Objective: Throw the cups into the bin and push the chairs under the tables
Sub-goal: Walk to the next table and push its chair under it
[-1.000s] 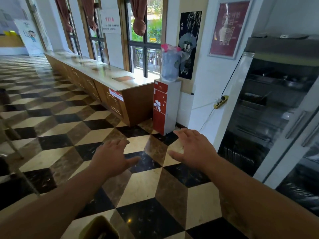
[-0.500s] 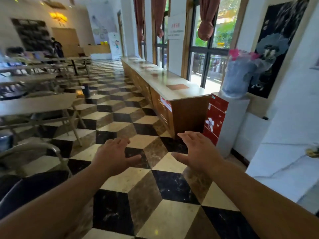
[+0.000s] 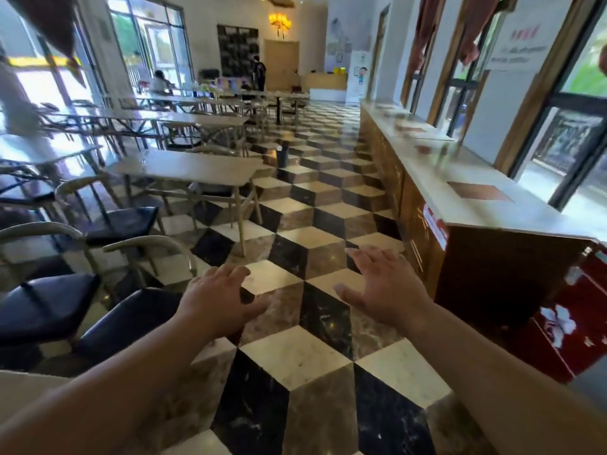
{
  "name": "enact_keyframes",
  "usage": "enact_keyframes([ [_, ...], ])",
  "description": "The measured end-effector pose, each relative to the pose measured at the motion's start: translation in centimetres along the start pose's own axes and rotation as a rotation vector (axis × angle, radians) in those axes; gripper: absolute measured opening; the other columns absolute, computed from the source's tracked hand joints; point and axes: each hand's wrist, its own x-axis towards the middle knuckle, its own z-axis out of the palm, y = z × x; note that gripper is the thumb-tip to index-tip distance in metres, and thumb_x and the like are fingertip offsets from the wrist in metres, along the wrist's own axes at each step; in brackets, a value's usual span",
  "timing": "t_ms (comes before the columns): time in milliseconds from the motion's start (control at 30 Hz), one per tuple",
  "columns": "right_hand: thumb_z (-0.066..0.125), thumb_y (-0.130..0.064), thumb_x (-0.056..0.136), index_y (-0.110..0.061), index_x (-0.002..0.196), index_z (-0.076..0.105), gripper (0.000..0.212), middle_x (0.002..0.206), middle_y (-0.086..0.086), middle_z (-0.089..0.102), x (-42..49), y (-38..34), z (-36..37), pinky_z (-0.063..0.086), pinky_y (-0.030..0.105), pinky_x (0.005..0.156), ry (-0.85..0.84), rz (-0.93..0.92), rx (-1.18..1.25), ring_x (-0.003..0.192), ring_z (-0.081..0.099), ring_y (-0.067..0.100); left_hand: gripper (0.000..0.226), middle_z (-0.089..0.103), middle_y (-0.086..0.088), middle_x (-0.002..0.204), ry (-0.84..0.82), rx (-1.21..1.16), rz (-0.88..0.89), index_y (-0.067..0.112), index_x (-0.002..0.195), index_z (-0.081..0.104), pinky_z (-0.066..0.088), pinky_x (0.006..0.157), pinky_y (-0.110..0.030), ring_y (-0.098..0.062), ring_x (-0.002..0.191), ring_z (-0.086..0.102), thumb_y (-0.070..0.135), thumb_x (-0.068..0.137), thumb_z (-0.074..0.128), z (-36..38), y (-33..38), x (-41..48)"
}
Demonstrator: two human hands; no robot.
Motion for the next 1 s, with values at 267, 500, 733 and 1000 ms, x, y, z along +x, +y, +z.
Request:
enact_keyframes([
  [267,0.011,-0.093,0.081,-0.03,0.163,0.028,0.105,0.172,0.003,0.029,19.9,1.1,-0.6,0.023,0.052,0.127,-0.038,-0.11,0.011,0.159,0.021,0.027,0.102,0.04,0.003,0.162,0.038,-0.019,-0.114,0.033,0.156,0.036,0.041,0.113,-0.049,-0.024,0.147,0.039,0.098,0.078,0.031,-1.0,-6.7,16.1],
  [500,0.036,-0.083,0.096,-0.03,0.162,0.029,0.086,0.166,0.003,0.039,38.3,2.3,0.7,0.032,0.048,0.12,0.038,-0.185,0.013,0.153,0.034,0.025,0.117,0.051,0.002,0.152,0.141,0.036,-0.236,0.031,0.15,0.043,0.044,0.111,-0.047,-0.026,0.141,0.045,0.107,0.065,0.015,-2.7,-12.2,28.7],
  [733,0.041,-0.08,0.096,-0.026,0.158,0.037,0.083,0.164,0.005,0.043,58.7,2.2,5.2,0.033,0.049,0.12,0.057,-0.391,0.048,0.151,0.037,0.028,0.105,0.049,0.0,0.155,0.145,0.1,-0.434,0.027,0.154,0.042,0.043,0.111,-0.043,-0.026,0.143,0.043,0.097,0.077,0.035,-1.3,-17.9,42.1],
  [1000,0.039,-0.08,0.096,-0.025,0.15,0.047,0.078,0.151,0.006,0.055,81.5,-1.2,5.5,0.041,0.05,0.113,0.066,-0.616,0.116,0.139,0.047,0.03,0.107,0.055,-0.001,0.15,0.193,0.075,-0.695,0.028,0.147,0.049,0.045,0.108,-0.047,-0.027,0.137,0.05,0.103,0.072,0.034,-4.4,-24.5,54.2],
])
